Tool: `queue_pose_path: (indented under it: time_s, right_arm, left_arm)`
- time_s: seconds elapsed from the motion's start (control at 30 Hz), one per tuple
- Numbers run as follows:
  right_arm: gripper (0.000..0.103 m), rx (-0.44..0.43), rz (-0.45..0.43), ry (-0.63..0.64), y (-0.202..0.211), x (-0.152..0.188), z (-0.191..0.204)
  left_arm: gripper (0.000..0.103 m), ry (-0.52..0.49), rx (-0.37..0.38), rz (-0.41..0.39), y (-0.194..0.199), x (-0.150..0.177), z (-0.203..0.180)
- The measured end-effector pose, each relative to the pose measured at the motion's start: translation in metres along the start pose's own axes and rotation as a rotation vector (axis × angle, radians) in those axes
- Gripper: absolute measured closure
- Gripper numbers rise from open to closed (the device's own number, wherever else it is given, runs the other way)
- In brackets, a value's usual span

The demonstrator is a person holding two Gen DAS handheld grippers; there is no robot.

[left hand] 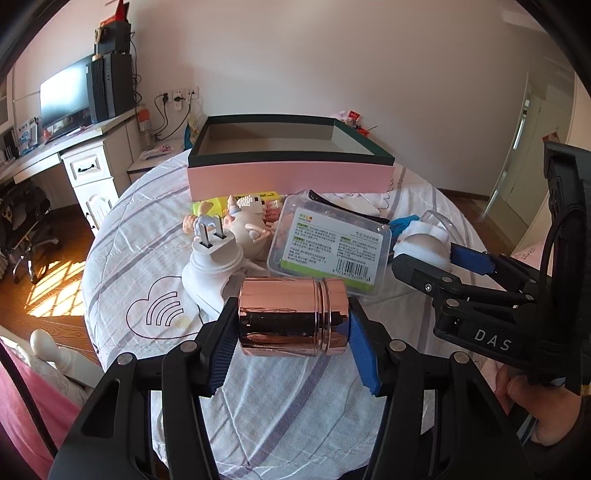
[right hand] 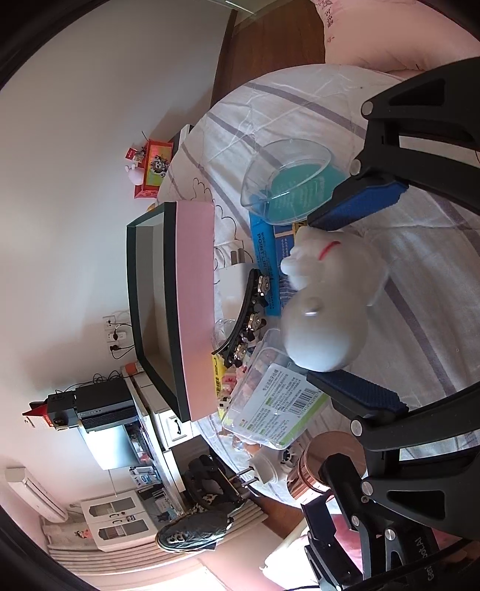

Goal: Organize rigid objects
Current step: 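Carry the canister with the left tool into the pink box while the right tool drops the white toy in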

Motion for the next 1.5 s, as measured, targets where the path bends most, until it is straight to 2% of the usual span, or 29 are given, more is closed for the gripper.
queue_pose_path:
  time_s: [0.13,0.23,0.47,0.77,1.0,1.1,1.27,1.37,1.43,1.5]
  right_arm:
    - [0.027,-0.013,-0.022,0.01,0.006,-0.01,0.004]
    - [0.033,-0.027,-0.04,0.013,0.009,-0.021,0.005]
    - [0.034,-0.038,-0.053,0.025,0.005,-0.052,0.004]
    - [0.034,-0.026,-0.096,0.069,-0.011,-0.13,0.004]
    - [0.034,-0.024,-0.035,0.058,-0.068,-0.182,-0.006]
    - [0.034,-0.018,0.01,0.048,-0.092,-0.188,-0.011]
    - [0.034,-0.047,0.071,0.019,-0.121,-0.182,-0.018]
    - [0.027,-0.057,0.078,-0.006,-0.121,-0.179,-0.02]
    - [0.023,-0.052,0.075,-0.016,-0.115,-0.177,-0.021]
    - [0.022,-0.06,0.047,-0.025,-0.101,-0.177,-0.021]
  left_arm:
    - [0.046,-0.009,0.005,-0.03,0.008,-0.014,-0.003]
    - [0.046,-0.019,-0.002,-0.053,0.012,-0.029,-0.004]
    - [0.046,-0.032,-0.017,-0.093,0.008,-0.075,-0.002]
    - [0.046,-0.035,-0.056,-0.094,-0.031,-0.159,0.023]
    - [0.046,-0.014,-0.093,-0.009,-0.09,-0.198,0.051]
    - [0.046,0.001,-0.087,0.06,-0.111,-0.201,0.059]
    - [0.046,0.03,-0.081,0.112,-0.126,-0.2,0.065]
    - [0.034,0.029,-0.089,0.057,-0.113,-0.204,0.063]
    - [0.016,0.032,-0.099,-0.006,-0.095,-0.209,0.064]
    - [0.01,0.045,-0.113,-0.081,-0.069,-0.21,0.068]
Point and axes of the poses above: each gripper's, at about its wrist camera, not at the fingertips, and y roughly against the way its jaws point, z to its left, x to its underside, the point moved 10 cm from there along -y, roughly the way its jaws point, and after that the axes turned 10 degrees about z, right-handed, at the moved point
